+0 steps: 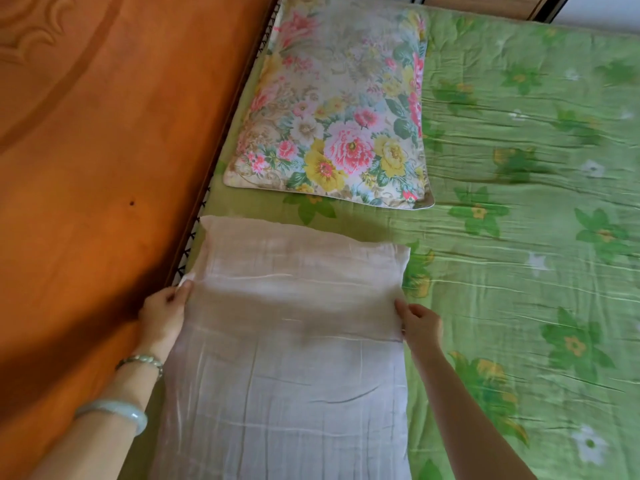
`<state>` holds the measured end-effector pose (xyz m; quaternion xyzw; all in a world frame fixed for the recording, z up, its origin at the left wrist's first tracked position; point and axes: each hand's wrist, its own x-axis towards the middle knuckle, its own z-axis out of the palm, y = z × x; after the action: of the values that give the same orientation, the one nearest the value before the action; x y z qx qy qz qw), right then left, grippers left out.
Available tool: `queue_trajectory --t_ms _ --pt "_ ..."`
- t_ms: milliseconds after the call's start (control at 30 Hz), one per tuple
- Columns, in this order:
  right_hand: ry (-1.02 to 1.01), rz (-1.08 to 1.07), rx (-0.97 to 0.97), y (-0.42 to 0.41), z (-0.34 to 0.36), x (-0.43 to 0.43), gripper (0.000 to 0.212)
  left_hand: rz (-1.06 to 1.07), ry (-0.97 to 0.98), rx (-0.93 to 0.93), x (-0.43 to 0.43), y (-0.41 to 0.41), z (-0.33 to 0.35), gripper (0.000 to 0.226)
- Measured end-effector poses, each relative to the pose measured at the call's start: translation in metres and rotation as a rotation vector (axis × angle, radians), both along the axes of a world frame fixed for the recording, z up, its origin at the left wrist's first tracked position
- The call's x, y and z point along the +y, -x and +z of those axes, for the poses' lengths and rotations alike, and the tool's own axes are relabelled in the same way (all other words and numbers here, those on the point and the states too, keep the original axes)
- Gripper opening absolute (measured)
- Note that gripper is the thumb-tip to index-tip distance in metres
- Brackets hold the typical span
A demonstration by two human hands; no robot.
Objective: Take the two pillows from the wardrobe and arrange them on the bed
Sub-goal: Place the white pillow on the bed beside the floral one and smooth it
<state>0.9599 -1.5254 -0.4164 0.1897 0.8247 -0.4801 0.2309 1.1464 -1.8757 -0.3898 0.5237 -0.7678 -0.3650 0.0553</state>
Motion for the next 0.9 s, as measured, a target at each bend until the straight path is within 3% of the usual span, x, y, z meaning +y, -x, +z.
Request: queue_trajectory --t_ms 67,133,300,400,567,633,700,800,900 --pt "0.325 -0.172 -0.133 -0.012 0.006 0.011 0.03 0.113 -0.171 0.018 0.006 -0.015 0.001 0.051" --pt "0.453 -0.199 -0.236 -0.033 0.01 0.03 0.029 0.191 -0.295 0.004 0.015 -0.042 -0.001 0.067" --pt "0.337 -0.101 -0.383 -0.108 0.016 0.06 0.025 0.128 -0.384 -0.046 0.064 -0.112 -0.005 0.054" --pt "0.185 -0.082 -0.349 -0.143 0.017 0.054 0.039 0.07 -0.43 -0.088 0.078 -0.132 -0.001 0.046" --pt "-0.094 -0.05 -0.142 -0.14 0.019 0.051 0.037 -0.055 -0.086 -0.047 0.055 -0.14 0.009 0.043" --pt "-0.154 -0.035 -0.116 -0.142 0.016 0.051 0.034 -0.081 -0.064 -0.085 0.055 -0.141 0.007 0.037" --pt "-0.101 -0.033 -0.137 -0.151 0.014 0.049 0.038 -0.039 -0.126 -0.097 0.058 -0.144 0.002 0.037" --pt "0.139 -0.095 -0.28 -0.17 0.016 0.063 0.045 0.033 -0.332 -0.089 0.063 -0.163 0.004 0.046" --pt "0.292 -0.175 -0.418 -0.199 0.018 0.096 0.049 -0.036 -0.438 -0.11 0.078 -0.2 0.012 0.048"
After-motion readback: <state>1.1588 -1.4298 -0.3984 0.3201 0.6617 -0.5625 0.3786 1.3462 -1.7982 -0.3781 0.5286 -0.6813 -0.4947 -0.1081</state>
